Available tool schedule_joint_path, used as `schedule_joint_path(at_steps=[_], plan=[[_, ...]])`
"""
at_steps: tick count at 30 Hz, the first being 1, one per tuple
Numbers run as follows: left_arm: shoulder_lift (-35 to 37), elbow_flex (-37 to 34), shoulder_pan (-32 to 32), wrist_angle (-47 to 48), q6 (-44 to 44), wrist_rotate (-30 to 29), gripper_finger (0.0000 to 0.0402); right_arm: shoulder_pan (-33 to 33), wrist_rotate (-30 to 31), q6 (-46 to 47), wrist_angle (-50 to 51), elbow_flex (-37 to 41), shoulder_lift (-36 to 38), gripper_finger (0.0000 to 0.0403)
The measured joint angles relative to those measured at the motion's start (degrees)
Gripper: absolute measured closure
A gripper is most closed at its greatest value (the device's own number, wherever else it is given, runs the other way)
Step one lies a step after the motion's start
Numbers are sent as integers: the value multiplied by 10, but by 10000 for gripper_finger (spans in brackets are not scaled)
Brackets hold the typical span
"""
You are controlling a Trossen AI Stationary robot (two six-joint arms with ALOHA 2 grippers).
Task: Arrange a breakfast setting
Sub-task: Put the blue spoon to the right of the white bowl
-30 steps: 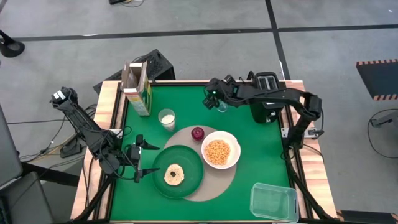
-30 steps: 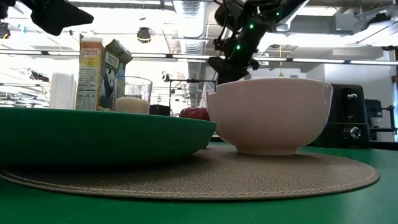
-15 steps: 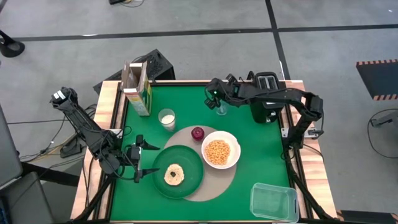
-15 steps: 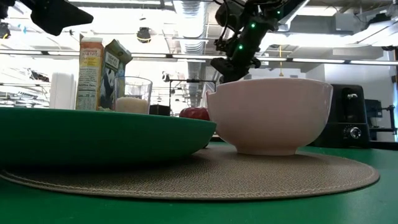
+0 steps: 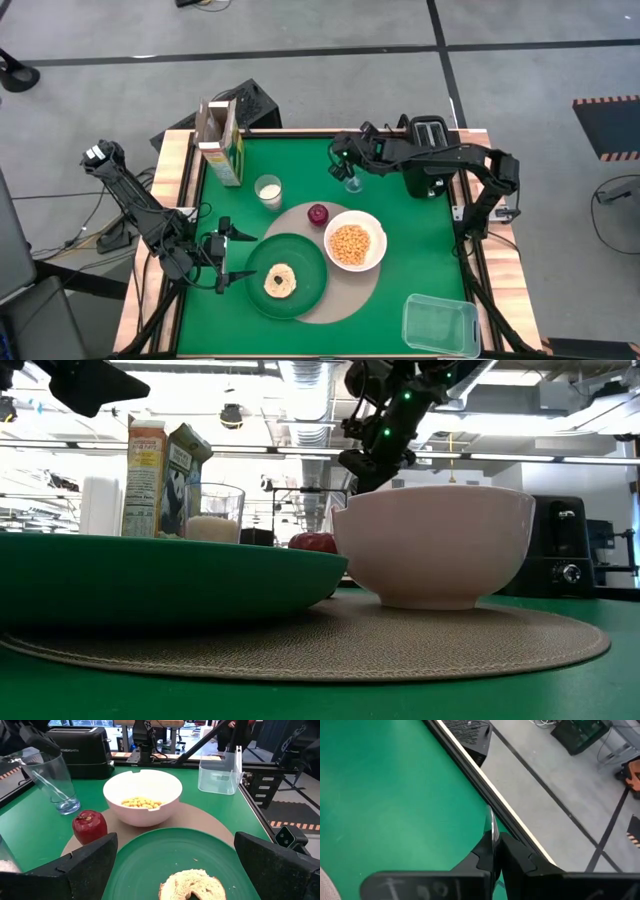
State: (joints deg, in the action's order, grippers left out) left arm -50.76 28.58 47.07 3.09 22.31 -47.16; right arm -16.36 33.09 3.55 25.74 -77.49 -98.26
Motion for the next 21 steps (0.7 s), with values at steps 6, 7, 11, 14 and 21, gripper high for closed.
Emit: schedule_joint_path(at_steps=[6, 7, 11, 14, 21], plan=[[0, 0, 0, 0, 0, 0, 15, 11, 1, -11, 6, -27, 0, 359], [0, 0, 0, 0, 0, 0, 15, 13, 2, -16, 7, -32, 0, 359], [0, 0, 0, 0, 0, 0, 15, 22, 4, -23, 15, -54, 0, 360], [0, 0, 0, 0, 0, 0, 15, 29, 4, -23, 41, -73, 0, 360], [0, 0, 0, 0, 0, 0, 15, 48, 32, -27, 95, -116, 0, 360]])
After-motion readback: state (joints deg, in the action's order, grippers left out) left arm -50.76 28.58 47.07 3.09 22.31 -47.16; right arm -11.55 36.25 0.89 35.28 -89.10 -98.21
